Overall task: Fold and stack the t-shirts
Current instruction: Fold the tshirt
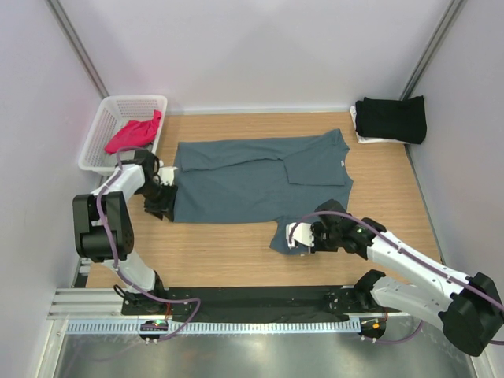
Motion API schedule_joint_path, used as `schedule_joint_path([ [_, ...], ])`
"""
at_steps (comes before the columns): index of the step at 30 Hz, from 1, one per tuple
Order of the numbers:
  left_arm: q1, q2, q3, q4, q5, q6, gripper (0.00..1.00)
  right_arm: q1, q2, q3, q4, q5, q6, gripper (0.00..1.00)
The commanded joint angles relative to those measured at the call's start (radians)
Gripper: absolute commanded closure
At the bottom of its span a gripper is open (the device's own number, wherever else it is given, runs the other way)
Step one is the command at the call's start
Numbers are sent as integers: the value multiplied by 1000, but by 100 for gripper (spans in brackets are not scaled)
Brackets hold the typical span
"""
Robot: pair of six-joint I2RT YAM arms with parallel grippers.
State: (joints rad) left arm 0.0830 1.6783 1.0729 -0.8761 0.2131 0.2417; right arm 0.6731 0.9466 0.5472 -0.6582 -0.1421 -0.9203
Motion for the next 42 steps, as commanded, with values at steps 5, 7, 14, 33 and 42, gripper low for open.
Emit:
schedule_joint_path([
  [5, 4, 37, 41, 0, 43, -42, 56, 6, -22, 39, 14, 33, 23, 99],
  [7, 3, 44, 41, 3, 40, -38, 57, 5, -22, 37, 12, 35, 24, 98],
  [14, 4, 89, 47, 19, 57, -48, 61, 5, -22, 27, 20, 53, 29, 98],
  [33, 3, 41, 74, -10, 129, -38, 100, -13, -22, 62, 23, 87, 44, 99],
  [42, 4, 40, 255, -87, 167, -22, 100, -113, 76, 230, 65, 137, -11, 99],
])
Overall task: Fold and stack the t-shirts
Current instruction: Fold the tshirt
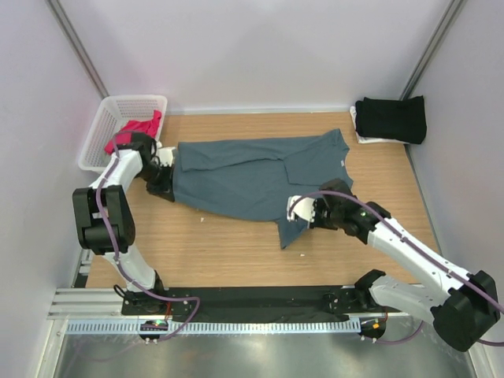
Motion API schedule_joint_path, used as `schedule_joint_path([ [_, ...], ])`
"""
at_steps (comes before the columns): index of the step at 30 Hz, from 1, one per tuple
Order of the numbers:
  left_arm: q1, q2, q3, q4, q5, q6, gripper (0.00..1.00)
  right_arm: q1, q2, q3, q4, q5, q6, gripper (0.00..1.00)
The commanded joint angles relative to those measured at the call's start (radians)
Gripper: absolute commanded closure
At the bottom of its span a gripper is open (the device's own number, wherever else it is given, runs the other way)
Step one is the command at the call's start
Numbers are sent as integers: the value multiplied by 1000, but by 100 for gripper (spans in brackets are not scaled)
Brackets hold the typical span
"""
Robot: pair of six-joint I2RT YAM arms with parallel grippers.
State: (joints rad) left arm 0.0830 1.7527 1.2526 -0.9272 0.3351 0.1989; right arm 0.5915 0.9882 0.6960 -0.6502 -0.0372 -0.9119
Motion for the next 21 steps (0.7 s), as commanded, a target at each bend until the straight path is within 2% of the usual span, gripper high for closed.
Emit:
schedule_joint_path([
  [1, 4, -27, 93, -51, 57, 22, 100, -62, 47, 117, 73, 33, -13, 99],
  [12, 4, 119, 321, -131, 88, 62, 100, -220, 188, 263, 204, 31, -35, 99],
  [21, 4, 258, 511, -156, 111, 8, 100, -331, 421, 489, 300, -27, -41, 99],
])
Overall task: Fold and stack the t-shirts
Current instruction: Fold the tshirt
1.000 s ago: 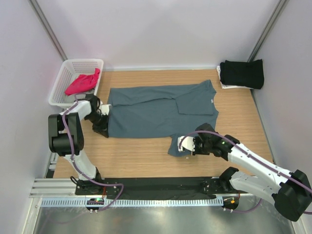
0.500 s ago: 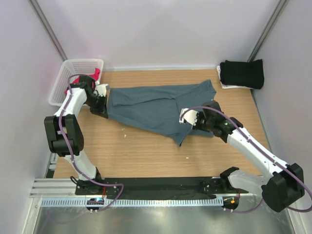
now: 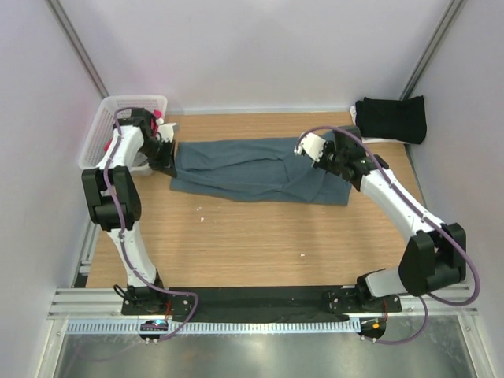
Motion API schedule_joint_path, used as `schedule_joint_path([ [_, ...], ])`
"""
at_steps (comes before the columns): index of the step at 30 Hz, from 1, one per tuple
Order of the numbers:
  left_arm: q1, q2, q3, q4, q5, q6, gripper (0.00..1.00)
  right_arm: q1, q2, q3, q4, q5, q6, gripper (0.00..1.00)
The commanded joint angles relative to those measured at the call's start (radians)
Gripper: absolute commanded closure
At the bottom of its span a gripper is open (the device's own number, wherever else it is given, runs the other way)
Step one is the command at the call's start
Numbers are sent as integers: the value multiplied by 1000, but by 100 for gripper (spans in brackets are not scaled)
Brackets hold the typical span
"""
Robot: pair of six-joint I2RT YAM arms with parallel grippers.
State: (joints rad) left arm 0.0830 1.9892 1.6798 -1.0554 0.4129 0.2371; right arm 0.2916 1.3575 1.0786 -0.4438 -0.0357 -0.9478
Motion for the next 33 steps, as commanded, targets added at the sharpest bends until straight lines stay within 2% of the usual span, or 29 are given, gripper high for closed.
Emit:
schedule_joint_path([
  [1, 4, 32, 104, -31, 35, -36, 100, -38, 72, 127, 103, -32, -3, 99],
  [11, 4, 204, 392, -95, 24, -82, 100, -83, 403, 437, 119, -67, 1, 99],
  [16, 4, 287, 477, -80, 10, -111, 100, -91, 580, 599, 109, -67, 3, 99],
  [22, 4, 332, 497, -61, -29, -133, 100, -94, 756, 771, 94, -53, 24, 99],
  [27, 8, 335, 489, -54, -54, -143, 100, -92, 822, 853, 103, -30, 50, 99],
  [28, 11, 332, 488, -51, -77, -162, 83, -92, 824, 848, 122, 2, 63, 90],
  [30, 12, 312, 485, -29, -91, -170, 61, -92, 818, 843, 163, 29, 89, 79],
  [31, 14, 300, 483, -25, -94, -170, 56, -91, 812, 840, 171, 31, 92, 67],
  [33, 14, 239, 466, 9, -94, -173, 47, -92, 769, 808, 204, 94, 110, 62],
])
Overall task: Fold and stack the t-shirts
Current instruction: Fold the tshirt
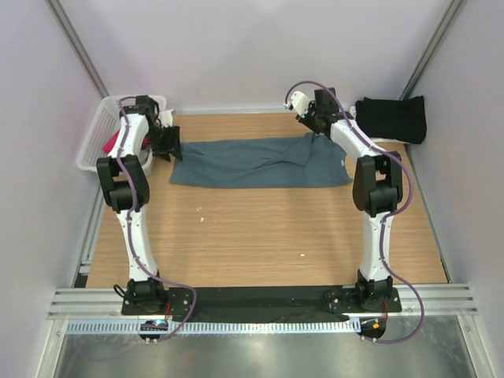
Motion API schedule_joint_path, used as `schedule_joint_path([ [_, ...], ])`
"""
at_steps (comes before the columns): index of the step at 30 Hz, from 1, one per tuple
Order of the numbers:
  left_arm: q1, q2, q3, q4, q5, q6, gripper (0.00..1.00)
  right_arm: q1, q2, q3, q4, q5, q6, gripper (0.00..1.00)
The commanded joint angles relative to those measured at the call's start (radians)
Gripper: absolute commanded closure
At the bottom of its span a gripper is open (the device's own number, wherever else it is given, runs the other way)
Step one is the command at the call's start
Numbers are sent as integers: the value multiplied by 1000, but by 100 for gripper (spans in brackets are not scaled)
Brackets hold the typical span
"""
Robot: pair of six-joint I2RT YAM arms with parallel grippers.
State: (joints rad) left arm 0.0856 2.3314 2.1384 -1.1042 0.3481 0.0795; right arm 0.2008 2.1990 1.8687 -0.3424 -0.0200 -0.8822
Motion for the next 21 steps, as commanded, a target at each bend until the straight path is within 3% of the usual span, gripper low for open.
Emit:
schedule_joint_path([
  [1, 11, -127, -12, 73, -20, -17, 46, -3, -93, 11, 105, 83, 54, 62],
  [5, 5, -196, -86, 130, 60, -29, 45, -1, -176, -19, 59, 71, 199, 57],
  [7, -6, -195, -109, 118, 89, -15, 46, -3, -199, -11, -39, 32, 357, 57],
  [11, -30, -182, -162, 89, 137, -18, 51, -8, -203, -31, -245, -161, 581, 57],
  [15, -76, -152, -195, 66, 154, -12, 55, -9, -205, -123, -288, -311, 641, 58],
  [21, -116, -106, -251, 93, 131, -32, 58, -35, -122, -86, -371, -405, 683, 58],
])
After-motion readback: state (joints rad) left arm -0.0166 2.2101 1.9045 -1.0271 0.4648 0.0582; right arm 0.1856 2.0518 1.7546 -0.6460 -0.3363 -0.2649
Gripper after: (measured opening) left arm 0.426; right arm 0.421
